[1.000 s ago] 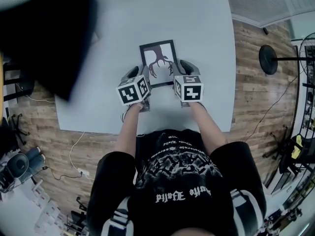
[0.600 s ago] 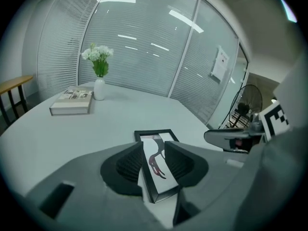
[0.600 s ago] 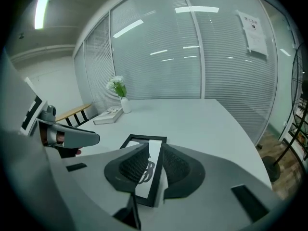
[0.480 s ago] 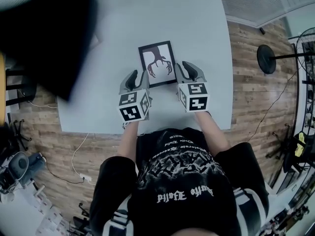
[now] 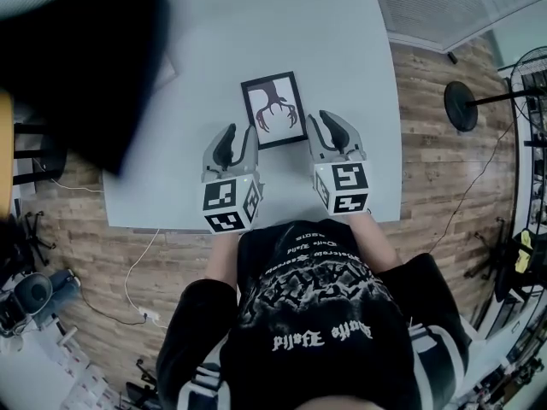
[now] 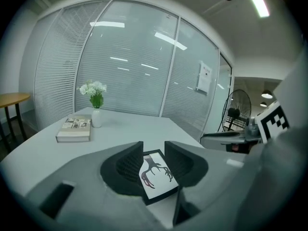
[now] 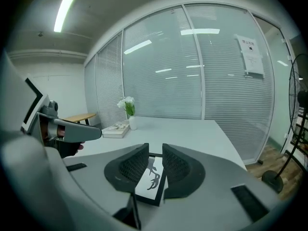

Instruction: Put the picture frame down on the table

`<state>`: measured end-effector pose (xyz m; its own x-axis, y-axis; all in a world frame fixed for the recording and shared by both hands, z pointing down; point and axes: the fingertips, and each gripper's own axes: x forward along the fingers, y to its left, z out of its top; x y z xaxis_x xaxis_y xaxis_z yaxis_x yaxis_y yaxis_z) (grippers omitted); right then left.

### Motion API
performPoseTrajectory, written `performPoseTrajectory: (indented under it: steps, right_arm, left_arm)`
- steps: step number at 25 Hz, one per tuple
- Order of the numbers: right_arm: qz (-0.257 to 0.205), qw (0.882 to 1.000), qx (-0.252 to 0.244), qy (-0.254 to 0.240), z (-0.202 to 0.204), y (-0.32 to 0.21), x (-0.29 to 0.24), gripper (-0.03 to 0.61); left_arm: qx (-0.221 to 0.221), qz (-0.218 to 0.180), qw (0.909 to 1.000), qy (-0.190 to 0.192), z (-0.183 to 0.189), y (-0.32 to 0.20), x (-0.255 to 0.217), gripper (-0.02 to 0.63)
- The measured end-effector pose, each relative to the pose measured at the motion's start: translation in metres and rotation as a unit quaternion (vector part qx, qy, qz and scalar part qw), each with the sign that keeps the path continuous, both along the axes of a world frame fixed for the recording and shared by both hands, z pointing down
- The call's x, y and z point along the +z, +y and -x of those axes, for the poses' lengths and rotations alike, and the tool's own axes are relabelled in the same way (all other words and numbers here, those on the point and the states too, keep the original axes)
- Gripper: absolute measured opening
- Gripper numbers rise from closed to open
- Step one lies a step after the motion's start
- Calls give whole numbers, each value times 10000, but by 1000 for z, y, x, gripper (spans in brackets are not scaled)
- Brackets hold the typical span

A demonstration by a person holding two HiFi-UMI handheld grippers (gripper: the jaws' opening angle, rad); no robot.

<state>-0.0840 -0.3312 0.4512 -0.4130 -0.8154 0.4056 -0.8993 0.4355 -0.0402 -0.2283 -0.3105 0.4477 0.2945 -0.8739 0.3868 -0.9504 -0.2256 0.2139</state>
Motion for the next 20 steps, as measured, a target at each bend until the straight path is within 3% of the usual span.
performPoseTrajectory:
  steps: [6,12,16,20]
  right_arm:
    - [-342,9994,75,-53,-10,15,-25,87]
    - [-522,9986,56,-8,-14,26,-37,78]
    - [-602,9982,62,-20,-15,30,-42,40]
    - [-638,9980,37,-32,-16,30,-45,17]
  left_arm:
    - [79,-496,9987,-46,-8,14,-33,146]
    - [158,-552,9983,-52,-20,22,-37,141]
    - [116,-605,9980,-123,-23,24,-38,58]
    - [86,-566,9983,-98,-23,26,-36,38]
